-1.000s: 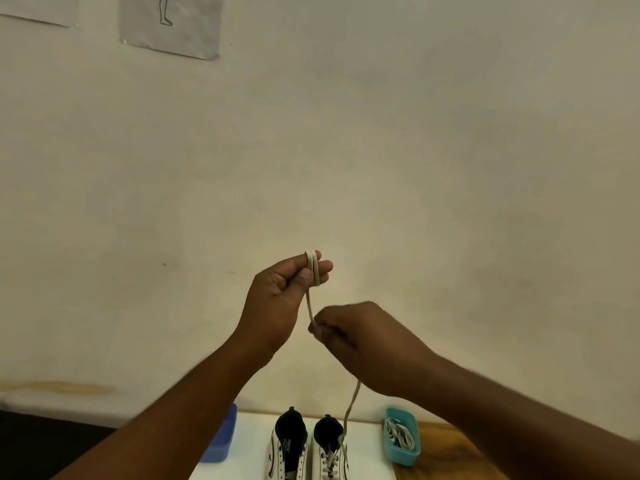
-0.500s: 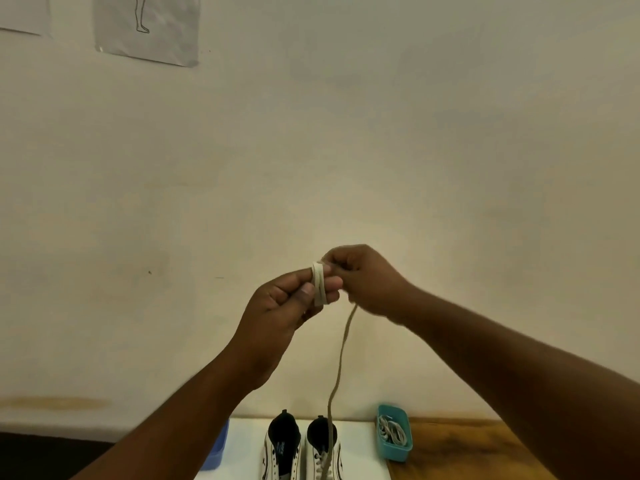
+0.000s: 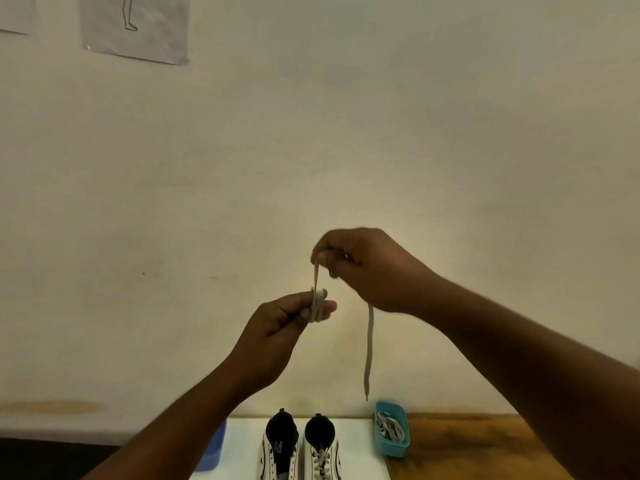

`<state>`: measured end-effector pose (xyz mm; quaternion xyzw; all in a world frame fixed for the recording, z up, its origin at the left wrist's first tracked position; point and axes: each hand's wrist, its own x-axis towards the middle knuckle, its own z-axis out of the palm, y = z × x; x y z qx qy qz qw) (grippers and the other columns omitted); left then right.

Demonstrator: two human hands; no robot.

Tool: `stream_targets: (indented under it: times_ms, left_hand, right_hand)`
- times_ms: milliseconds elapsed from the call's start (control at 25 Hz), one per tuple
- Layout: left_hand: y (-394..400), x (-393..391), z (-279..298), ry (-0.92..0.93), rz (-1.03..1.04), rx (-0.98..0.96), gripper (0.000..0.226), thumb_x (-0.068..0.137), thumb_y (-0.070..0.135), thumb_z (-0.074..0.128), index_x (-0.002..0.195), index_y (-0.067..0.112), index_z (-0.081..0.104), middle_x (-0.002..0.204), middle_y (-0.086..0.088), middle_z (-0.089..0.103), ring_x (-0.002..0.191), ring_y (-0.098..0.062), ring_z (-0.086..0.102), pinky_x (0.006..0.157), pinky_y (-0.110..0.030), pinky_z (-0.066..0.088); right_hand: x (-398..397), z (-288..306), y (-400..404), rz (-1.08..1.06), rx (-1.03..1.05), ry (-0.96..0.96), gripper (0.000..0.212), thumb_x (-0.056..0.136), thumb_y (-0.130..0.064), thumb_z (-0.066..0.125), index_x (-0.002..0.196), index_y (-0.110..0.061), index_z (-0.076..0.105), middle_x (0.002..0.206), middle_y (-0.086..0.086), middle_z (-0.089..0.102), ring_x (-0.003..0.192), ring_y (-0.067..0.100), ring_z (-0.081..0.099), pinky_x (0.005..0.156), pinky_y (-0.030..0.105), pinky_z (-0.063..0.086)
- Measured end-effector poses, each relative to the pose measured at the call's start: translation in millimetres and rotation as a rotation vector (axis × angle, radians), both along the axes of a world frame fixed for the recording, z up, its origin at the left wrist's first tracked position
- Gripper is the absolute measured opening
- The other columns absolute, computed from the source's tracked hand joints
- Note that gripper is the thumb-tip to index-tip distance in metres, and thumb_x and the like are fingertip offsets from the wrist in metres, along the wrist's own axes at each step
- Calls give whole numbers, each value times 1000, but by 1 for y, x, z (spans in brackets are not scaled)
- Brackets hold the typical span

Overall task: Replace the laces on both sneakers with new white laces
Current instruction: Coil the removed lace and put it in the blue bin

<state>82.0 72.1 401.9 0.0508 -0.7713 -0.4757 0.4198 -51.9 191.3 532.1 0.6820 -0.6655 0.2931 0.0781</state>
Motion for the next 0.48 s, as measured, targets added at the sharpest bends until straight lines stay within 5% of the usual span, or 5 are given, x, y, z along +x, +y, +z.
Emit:
stream_targets:
  times_ms: [200, 480]
  left_hand:
    - [20, 0, 19, 75, -101, 170, 37, 106, 3, 39, 131, 18, 62, 118, 3, 75, 117, -14, 67, 106, -30, 47]
    - [0, 5, 32, 193, 106, 232, 37, 107, 4, 40, 131, 21, 62, 119, 9, 74, 118, -9, 66, 111, -38, 43]
  right_hand:
    - [-29, -22, -40, -85, 59, -236, 17, 102, -22, 60, 96, -20, 76, 80, -4, 72, 64, 7, 62, 63, 25, 54]
    - [14, -95, 10, 25, 273, 117, 22, 106, -36, 52, 109, -25, 72, 91, -8, 71, 76, 6, 63, 74, 28, 55]
